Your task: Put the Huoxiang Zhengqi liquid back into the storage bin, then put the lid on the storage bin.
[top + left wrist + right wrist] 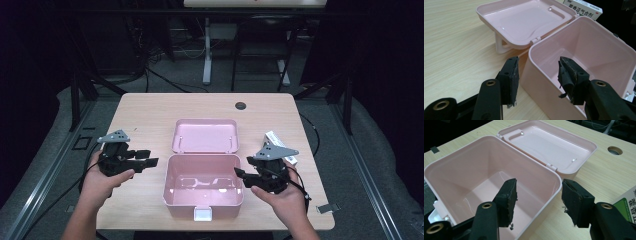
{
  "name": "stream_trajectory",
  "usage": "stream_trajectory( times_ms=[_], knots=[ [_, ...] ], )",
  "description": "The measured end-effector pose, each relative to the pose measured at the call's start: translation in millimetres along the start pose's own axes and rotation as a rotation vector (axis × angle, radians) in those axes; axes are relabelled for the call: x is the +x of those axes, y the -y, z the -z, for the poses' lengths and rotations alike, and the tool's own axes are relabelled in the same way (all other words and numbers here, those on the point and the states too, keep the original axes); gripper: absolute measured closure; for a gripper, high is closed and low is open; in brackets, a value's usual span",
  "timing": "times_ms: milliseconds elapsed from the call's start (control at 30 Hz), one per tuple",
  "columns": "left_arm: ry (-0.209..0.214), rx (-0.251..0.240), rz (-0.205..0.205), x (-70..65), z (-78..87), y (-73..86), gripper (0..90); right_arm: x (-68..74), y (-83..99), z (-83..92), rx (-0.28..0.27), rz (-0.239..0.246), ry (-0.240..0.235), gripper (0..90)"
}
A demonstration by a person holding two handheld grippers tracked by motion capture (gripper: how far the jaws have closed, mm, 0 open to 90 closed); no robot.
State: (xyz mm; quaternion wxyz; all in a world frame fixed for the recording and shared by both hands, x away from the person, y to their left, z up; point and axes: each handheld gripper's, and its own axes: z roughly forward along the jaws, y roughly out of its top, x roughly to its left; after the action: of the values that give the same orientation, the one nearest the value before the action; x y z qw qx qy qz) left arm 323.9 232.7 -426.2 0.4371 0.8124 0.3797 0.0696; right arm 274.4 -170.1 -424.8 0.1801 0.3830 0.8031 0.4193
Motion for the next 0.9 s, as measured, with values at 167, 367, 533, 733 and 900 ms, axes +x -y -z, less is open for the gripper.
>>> stream_trajectory(
  times_ms=[167, 367, 533, 733, 900],
  knots=[
    [0.021, 0.015, -0.017, -2.1, 2.1, -0.5, 50.8, -1.1, -8.7, -1.8, 0.025, -0.018, 0.008, 40.4],
    [0.026, 0.023, -0.017, -3.7, 5.7, 0.0, 50.7, -7.9, -15.4, -1.1, 0.052, -0.063, -0.001, 36.1],
    [0.017, 0.029, 0.000, -0.5, 5.7, -2.4, 49.5, -22.0, -19.6, -4.9, 0.078, -0.097, -0.006, 36.0],
    [0.008, 0.046, 0.013, 0.2, 3.9, -4.6, 49.2, -33.8, -35.5, -7.5, 0.147, -0.060, 0.019, 36.9],
    [-0.008, 0.054, 0.012, 1.4, 3.4, -5.1, 49.8, -45.8, -43.4, -8.7, 0.183, -0.091, 0.031, 39.4]
  ],
)
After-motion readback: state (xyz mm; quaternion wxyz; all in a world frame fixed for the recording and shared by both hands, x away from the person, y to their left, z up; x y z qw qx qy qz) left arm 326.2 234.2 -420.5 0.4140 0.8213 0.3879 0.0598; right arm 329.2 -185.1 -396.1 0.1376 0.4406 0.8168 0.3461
